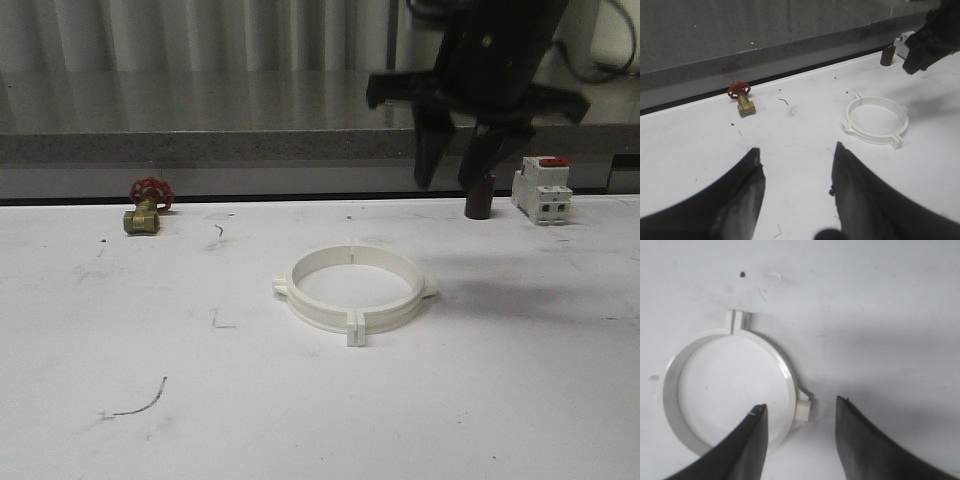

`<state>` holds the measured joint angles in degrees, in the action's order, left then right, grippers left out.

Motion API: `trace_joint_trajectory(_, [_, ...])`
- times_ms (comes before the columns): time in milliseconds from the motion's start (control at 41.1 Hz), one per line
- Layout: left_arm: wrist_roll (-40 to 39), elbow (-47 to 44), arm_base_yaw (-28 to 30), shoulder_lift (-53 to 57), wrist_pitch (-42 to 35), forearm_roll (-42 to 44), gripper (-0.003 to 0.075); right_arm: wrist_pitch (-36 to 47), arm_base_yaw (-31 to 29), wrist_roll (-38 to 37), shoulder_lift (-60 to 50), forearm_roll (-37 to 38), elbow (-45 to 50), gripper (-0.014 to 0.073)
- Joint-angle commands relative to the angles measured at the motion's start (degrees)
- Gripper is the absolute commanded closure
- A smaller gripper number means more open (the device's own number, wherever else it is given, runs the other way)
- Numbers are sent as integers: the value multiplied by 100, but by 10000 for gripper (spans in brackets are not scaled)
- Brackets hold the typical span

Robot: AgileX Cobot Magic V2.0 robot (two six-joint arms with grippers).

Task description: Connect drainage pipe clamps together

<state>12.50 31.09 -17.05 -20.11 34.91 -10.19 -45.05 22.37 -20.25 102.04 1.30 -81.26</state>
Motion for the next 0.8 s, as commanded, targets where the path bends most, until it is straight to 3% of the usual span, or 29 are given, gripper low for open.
trace_joint_trajectory(0, [-37,155,2,-80,-470,-92,407,48,-28,833,-947,170,-22,239])
trace_joint_trajectory(195, [-37,155,2,-80,-470,-92,407,428,-381,1701,-2174,96,808,239])
trace_joint_trajectory(559, [-37,155,2,-80,-470,-92,407,918,-1386,1730,-4619,-130,3047,239])
trace_joint_trajectory(778, [-37,155,2,-80,-470,-92,407,977,-1454,1730,-6099,-299,3988,239])
